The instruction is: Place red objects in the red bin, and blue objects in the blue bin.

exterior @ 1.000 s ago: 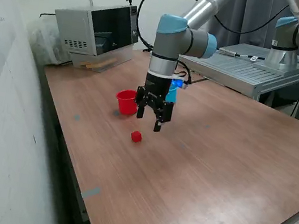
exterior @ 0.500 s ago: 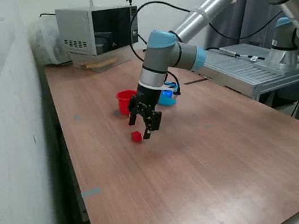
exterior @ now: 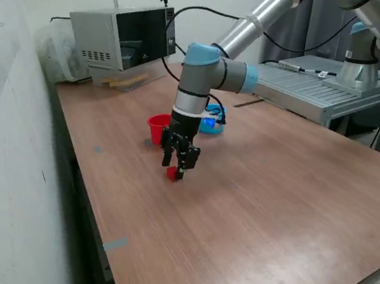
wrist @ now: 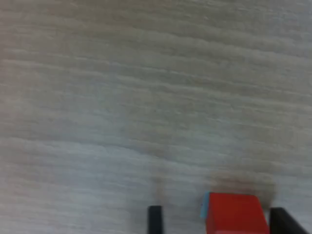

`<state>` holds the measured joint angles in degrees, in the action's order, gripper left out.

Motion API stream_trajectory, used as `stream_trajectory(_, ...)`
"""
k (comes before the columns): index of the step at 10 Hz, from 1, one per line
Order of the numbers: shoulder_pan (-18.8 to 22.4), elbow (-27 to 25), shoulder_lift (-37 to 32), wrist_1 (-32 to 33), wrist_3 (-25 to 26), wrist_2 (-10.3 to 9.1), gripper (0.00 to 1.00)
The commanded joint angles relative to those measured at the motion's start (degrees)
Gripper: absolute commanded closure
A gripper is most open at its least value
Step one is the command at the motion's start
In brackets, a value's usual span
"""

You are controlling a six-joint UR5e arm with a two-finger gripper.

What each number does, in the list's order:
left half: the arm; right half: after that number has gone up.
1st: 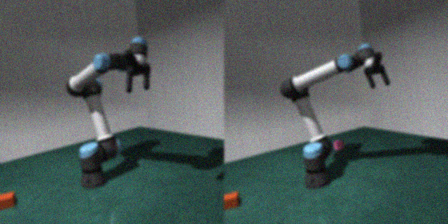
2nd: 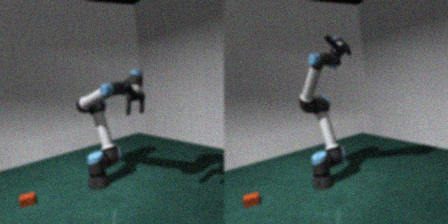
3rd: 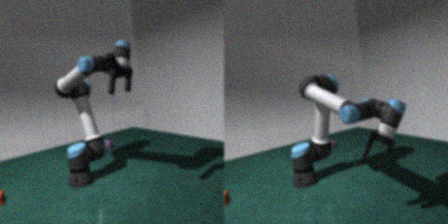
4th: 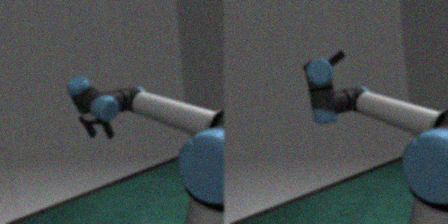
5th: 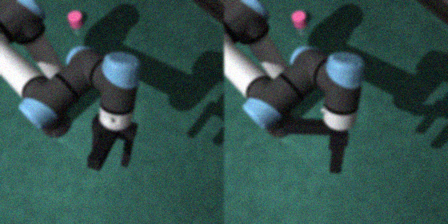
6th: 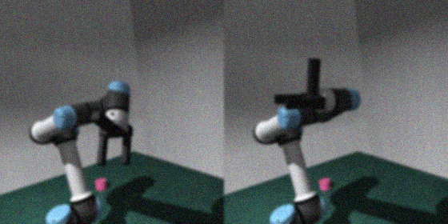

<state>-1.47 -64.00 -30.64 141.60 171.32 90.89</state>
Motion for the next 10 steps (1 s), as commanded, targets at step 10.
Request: stream_trajectory(10, -2.30, -9.29, -15.04, -0.89, -0.46, 0.69, 1.00)
